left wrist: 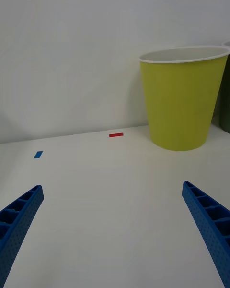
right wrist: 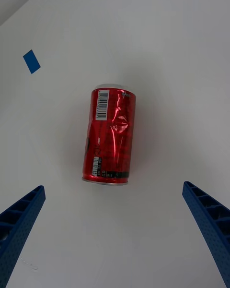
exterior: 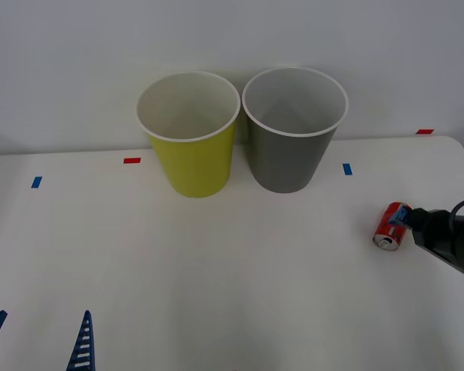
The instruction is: Put cans in the gray bin and PET bottles in the light green bin.
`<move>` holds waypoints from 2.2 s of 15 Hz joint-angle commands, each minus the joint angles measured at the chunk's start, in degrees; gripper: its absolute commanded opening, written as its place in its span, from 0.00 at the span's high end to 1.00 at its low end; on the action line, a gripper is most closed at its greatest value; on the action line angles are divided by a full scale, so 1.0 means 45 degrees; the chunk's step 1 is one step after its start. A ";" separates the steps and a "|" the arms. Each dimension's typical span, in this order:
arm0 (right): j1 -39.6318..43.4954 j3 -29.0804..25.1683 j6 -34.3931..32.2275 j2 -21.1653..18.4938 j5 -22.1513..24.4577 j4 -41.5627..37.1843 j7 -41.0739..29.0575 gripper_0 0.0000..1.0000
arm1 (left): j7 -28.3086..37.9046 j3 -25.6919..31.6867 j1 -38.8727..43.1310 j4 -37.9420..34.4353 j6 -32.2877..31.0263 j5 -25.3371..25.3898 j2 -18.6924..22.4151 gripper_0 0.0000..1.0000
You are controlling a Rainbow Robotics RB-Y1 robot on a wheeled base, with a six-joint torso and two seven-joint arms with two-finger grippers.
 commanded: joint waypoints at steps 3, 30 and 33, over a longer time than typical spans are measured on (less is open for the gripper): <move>-0.0853 -0.0387 0.0018 -0.0876 -0.1780 0.1652 -0.0372 0.00 | 0.0000 0.0000 0.0000 -0.0001 0.0000 0.0000 0.0000 0.00; -0.6303 0.2249 0.2147 -0.4118 -0.3967 0.8605 -0.0861 0.00 | 0.0000 0.0000 0.0000 -0.0001 0.0000 0.0000 0.0000 0.00; -0.6693 0.2620 0.1561 -0.4235 -0.4104 0.9484 -0.0880 0.00 | 0.0000 0.0000 0.0000 -0.0001 0.0000 0.0000 0.0000 0.00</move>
